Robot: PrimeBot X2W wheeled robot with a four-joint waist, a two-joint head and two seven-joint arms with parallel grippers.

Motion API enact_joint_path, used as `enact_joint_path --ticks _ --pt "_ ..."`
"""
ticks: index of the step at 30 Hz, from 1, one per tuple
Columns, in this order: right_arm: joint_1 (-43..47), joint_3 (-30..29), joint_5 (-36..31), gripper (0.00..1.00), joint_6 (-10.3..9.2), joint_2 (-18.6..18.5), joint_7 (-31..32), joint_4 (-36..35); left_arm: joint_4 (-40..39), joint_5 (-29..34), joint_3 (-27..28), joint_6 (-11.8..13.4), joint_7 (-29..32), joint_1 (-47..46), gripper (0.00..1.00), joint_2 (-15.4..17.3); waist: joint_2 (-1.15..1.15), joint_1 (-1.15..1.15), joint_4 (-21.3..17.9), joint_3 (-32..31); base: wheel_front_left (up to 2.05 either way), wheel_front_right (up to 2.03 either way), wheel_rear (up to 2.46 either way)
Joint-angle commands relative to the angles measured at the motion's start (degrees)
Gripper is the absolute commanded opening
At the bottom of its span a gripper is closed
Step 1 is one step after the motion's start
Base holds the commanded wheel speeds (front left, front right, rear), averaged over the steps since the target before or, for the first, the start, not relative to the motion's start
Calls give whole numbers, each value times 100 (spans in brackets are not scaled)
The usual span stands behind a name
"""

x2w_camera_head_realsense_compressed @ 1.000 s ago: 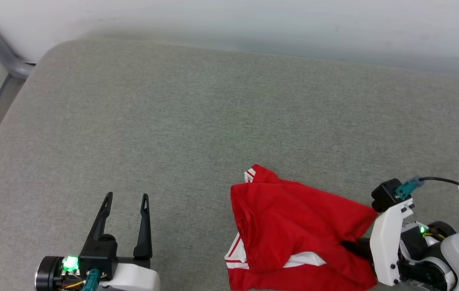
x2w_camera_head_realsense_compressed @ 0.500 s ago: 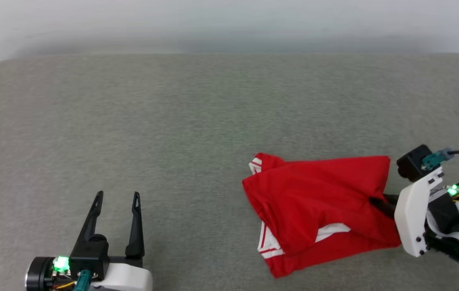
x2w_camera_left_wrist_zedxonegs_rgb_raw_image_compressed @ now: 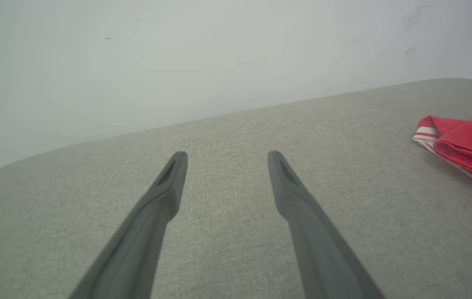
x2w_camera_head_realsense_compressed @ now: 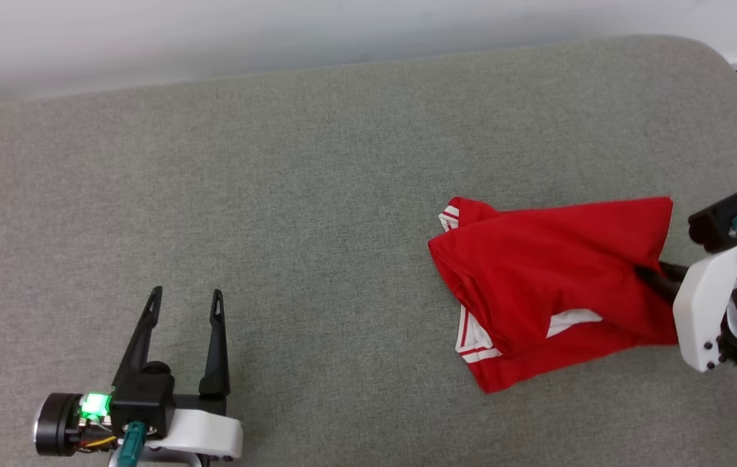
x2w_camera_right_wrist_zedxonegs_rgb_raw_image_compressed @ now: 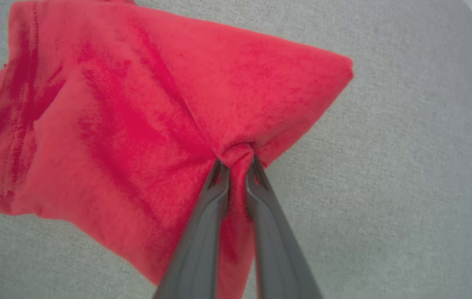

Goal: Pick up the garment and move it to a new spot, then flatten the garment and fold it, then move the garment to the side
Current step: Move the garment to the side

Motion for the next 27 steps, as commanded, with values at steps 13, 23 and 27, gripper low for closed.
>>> enact_joint_path --ticks 13,23,27 --pt "-883 -1197 -977 0 -8 -415 -436 984 -489 -45 300 150 -12 -522 100 288 0 0 94 1025 0 0 0" --pt "-1431 -2386 -1436 0 -9 -851 -445 1767 -905 45 293 177 -12 -1015 100 461 0 0 224 1972 0 0 0" --pt "-1624 -2799 -1643 0 -9 -880 -451 2025 -1038 60 317 240 -12 -1075 100 521 0 0 226 2197 0 0 0"
